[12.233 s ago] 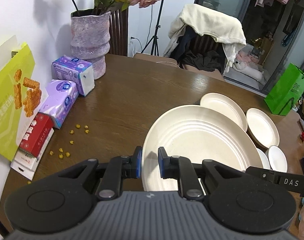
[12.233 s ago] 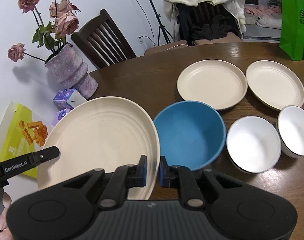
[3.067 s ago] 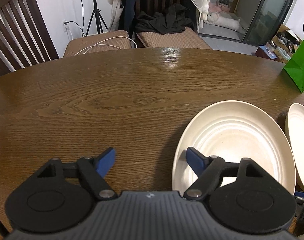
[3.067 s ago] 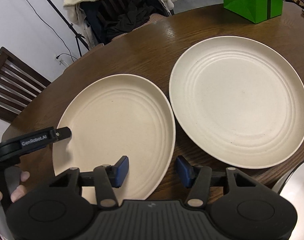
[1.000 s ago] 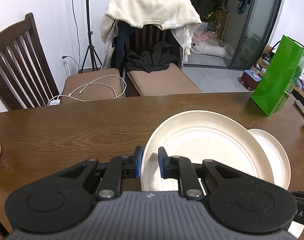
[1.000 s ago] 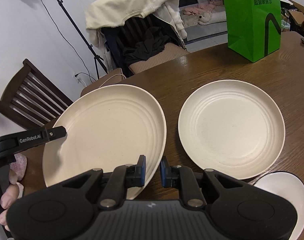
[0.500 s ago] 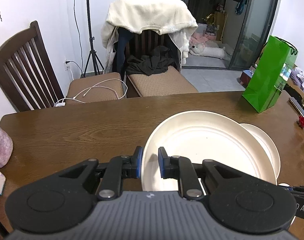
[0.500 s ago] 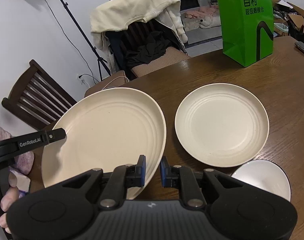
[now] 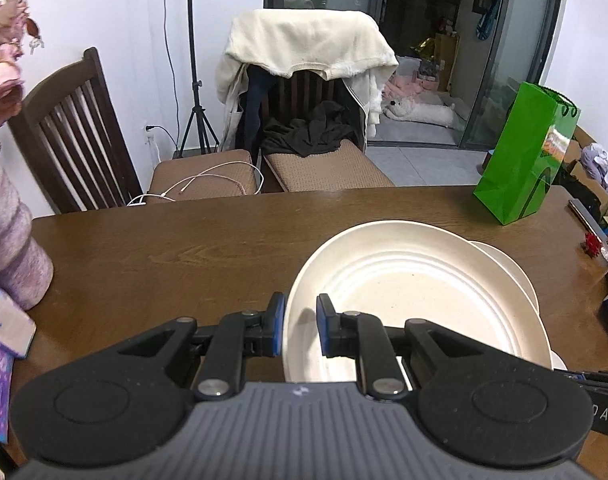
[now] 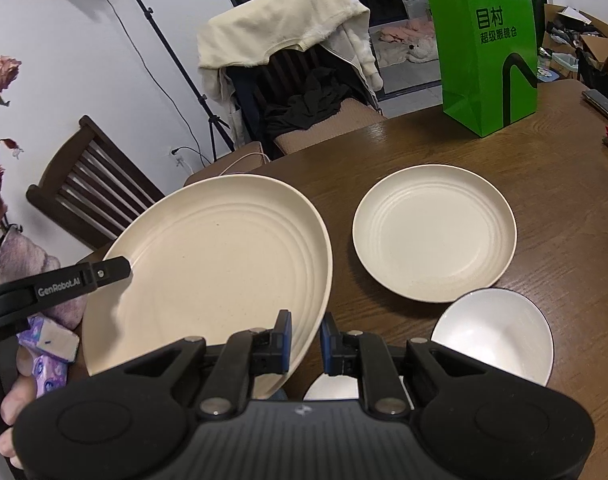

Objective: Organize plates and bowls
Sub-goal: 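Lift the cream plate with both grippers and pull it off the table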

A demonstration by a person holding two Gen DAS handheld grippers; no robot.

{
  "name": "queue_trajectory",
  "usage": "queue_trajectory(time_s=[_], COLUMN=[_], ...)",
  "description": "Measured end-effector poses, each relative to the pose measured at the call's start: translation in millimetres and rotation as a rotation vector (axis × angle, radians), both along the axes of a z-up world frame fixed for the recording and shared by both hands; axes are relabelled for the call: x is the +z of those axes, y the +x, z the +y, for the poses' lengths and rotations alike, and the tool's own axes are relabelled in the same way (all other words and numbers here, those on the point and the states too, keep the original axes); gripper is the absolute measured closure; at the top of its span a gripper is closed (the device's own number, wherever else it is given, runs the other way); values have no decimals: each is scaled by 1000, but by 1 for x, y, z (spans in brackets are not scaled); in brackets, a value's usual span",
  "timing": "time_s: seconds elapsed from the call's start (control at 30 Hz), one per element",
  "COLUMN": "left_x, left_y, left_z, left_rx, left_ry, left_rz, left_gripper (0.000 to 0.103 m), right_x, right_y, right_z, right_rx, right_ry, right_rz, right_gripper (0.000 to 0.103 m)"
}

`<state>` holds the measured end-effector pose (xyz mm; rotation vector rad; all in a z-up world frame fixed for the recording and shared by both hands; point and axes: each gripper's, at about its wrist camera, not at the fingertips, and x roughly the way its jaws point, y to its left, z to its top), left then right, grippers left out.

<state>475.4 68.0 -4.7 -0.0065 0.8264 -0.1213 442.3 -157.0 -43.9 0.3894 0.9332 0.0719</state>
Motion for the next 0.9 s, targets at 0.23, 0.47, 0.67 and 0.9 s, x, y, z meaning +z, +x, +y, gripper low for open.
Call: queue_trajectory(time_s=[0.23, 0.47, 0.67, 0.9], left_x=[11, 17, 20, 23], left_y=[-31, -60, -87, -116], left_z=[1, 1, 1, 4], left_rx=[14, 31, 50, 71], left_ry=[1, 3, -1, -2], left_rz=[-13, -16, -21, -24], left_gripper=[86, 86, 86, 86], right_x=[10, 17, 22, 25], right_y=[-26, -49, -71, -94], right_z=[0, 0, -1, -2], right_rx=[22, 44, 60, 83], right_ry=[4, -1, -3, -4], right_rz=[-11, -19, -24, -26], right_gripper=[88, 88, 88, 88])
